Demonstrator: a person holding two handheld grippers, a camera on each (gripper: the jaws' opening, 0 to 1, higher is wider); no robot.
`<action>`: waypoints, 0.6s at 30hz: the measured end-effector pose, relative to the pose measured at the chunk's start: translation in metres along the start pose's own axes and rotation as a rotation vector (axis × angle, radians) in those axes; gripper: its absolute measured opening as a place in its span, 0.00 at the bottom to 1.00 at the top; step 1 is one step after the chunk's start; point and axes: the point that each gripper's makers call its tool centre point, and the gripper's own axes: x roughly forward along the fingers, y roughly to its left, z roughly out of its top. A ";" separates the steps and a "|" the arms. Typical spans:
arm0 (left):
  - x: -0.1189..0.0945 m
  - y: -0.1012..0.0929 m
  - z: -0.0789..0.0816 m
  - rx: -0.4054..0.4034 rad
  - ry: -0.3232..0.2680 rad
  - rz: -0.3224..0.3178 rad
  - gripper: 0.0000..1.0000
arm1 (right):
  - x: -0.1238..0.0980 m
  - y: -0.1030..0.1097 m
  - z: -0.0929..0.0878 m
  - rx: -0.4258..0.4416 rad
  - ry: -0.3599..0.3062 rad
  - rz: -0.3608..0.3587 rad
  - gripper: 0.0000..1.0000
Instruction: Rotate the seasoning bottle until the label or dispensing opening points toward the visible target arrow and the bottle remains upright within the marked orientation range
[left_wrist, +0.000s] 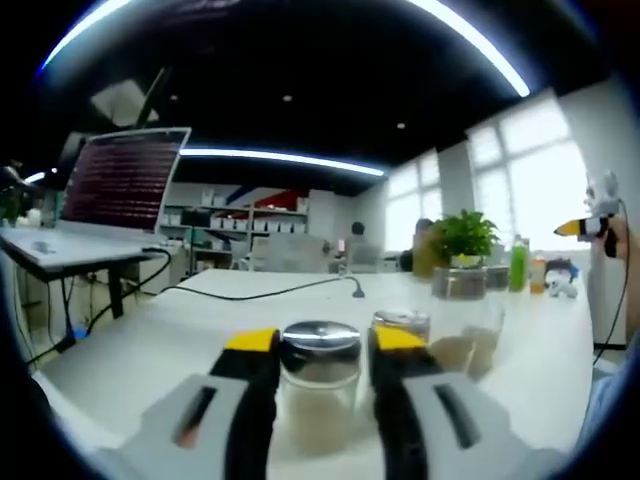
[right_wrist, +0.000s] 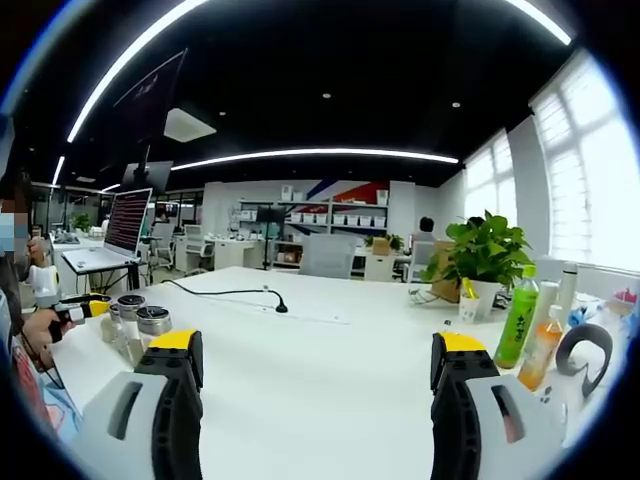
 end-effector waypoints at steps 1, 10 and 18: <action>0.000 0.001 0.000 0.007 -0.001 0.005 0.33 | 0.000 0.001 0.000 0.000 0.000 0.002 0.98; -0.003 -0.001 0.000 0.022 -0.005 -0.031 0.33 | 0.000 -0.001 0.001 -0.001 -0.002 -0.001 0.98; -0.004 -0.003 -0.001 0.029 -0.005 -0.046 0.32 | 0.000 0.000 0.000 0.000 0.000 0.001 0.98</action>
